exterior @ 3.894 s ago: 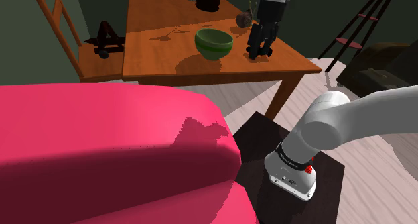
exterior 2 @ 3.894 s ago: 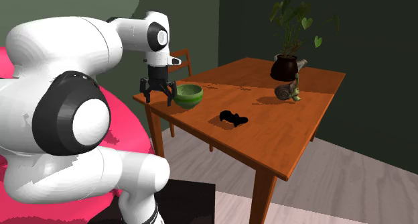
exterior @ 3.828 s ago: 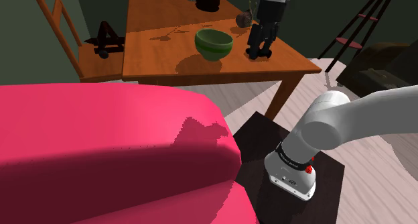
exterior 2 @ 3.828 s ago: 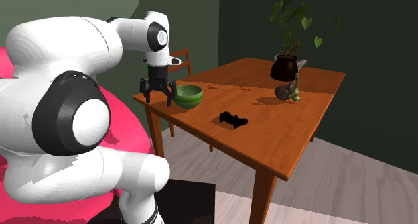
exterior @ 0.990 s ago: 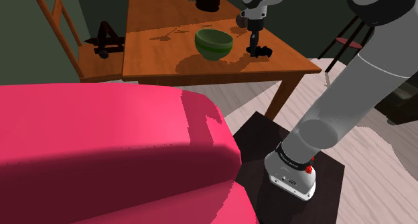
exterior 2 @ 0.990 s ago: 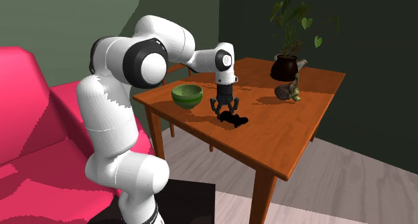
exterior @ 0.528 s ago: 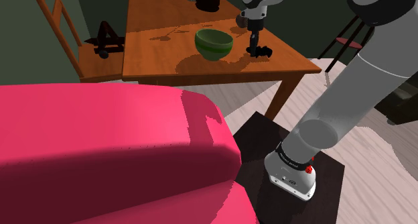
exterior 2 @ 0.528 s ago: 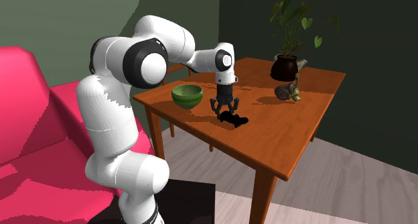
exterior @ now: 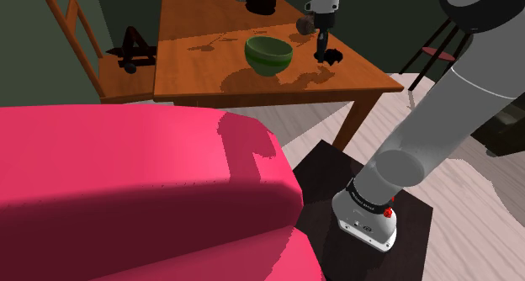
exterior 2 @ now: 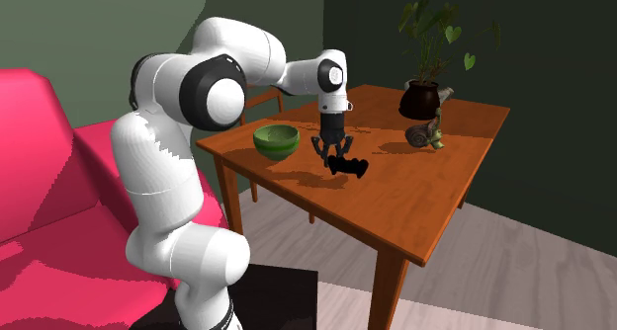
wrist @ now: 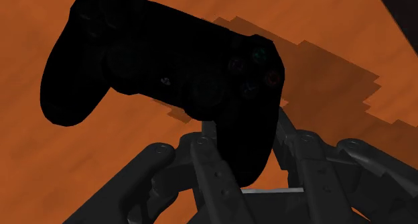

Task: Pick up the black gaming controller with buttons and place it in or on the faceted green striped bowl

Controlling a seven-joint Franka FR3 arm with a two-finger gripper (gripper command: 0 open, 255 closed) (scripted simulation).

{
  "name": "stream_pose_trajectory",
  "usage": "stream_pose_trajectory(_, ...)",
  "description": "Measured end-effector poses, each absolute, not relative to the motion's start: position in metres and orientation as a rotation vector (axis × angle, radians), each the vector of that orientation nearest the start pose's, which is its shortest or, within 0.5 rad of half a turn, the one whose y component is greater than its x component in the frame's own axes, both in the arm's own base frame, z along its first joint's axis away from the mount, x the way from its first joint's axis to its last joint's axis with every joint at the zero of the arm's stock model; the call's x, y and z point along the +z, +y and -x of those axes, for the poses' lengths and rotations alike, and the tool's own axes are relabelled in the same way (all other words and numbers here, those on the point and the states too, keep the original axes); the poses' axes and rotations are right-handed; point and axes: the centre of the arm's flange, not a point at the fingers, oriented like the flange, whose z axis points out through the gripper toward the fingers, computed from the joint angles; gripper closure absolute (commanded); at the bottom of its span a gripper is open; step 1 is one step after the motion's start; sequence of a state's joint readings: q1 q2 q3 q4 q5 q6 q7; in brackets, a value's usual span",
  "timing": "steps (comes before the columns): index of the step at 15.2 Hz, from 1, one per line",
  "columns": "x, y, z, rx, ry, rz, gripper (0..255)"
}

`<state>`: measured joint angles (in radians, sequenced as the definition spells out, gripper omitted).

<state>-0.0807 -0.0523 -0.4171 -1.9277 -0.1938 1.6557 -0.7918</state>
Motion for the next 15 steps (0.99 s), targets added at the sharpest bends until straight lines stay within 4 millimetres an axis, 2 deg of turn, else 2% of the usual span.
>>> stream_pose_trajectory(15, 0.571, -0.267, -0.445, 0.438, -0.519, 3.069, 255)
